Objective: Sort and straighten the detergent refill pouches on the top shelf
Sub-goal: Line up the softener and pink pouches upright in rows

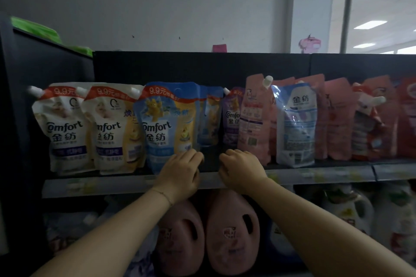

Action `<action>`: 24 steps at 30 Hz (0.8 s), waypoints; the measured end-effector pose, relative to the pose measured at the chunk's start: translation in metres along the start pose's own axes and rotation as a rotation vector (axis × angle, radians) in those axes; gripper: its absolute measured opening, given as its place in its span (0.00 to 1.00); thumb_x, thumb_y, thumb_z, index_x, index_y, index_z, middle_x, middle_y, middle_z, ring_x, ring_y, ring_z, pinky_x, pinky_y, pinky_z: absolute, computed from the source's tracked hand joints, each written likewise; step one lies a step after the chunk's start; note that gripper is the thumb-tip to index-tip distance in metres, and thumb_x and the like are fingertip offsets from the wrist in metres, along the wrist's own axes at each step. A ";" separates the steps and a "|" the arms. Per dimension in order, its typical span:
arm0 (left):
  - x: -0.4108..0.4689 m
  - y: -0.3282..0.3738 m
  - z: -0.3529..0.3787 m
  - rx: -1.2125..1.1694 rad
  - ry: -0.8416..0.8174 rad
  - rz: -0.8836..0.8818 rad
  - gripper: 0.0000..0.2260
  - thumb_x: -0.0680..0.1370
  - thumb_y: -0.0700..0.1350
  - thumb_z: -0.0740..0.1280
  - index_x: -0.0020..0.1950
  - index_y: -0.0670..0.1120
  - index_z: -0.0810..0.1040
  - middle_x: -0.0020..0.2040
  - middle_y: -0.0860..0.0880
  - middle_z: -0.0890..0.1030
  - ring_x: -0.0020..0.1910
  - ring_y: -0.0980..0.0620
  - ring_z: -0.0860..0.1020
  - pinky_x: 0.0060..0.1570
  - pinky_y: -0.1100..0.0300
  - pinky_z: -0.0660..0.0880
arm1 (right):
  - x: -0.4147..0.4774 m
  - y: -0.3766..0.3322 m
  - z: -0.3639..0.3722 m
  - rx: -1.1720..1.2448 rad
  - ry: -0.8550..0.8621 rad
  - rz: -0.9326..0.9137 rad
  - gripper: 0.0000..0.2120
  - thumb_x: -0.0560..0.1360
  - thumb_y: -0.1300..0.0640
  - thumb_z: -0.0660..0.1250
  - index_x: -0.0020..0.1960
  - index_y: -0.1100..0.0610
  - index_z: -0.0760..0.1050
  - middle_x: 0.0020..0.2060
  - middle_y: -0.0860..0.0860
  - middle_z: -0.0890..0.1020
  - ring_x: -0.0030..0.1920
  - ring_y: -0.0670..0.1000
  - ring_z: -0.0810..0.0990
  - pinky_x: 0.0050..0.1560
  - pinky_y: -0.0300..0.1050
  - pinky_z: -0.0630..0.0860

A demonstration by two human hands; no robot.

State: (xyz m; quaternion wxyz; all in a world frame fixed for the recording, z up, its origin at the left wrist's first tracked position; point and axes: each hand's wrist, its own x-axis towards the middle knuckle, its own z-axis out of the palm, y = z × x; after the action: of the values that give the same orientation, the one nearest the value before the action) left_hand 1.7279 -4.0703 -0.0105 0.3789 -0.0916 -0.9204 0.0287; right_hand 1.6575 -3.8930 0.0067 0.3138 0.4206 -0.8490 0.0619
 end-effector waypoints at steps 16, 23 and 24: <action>0.099 0.091 0.065 -0.049 -0.175 -0.345 0.14 0.81 0.52 0.56 0.64 0.48 0.65 0.60 0.49 0.72 0.59 0.48 0.71 0.60 0.49 0.66 | -0.009 0.121 0.006 0.200 -0.057 0.492 0.17 0.81 0.49 0.56 0.49 0.60 0.77 0.44 0.56 0.80 0.47 0.59 0.81 0.40 0.46 0.75; 0.103 0.061 0.081 0.024 -0.126 -0.488 0.15 0.82 0.50 0.54 0.65 0.46 0.67 0.60 0.45 0.73 0.57 0.45 0.72 0.56 0.50 0.70 | 0.011 0.111 0.012 0.244 -0.076 0.433 0.11 0.79 0.55 0.58 0.53 0.58 0.77 0.47 0.56 0.81 0.46 0.58 0.80 0.39 0.45 0.71; 0.101 0.058 0.083 -0.021 -0.104 -0.535 0.14 0.82 0.50 0.54 0.64 0.45 0.67 0.59 0.45 0.73 0.57 0.45 0.72 0.55 0.50 0.71 | 0.013 0.106 0.012 0.284 -0.069 0.407 0.12 0.80 0.54 0.57 0.52 0.58 0.77 0.46 0.56 0.81 0.46 0.59 0.80 0.39 0.46 0.71</action>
State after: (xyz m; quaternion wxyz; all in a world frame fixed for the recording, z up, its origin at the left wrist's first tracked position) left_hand 1.6080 -3.9926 -0.0064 0.3244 0.1524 -0.9304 -0.0770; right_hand 1.5657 -3.8384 0.0220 0.2034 0.2829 -0.9092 0.2280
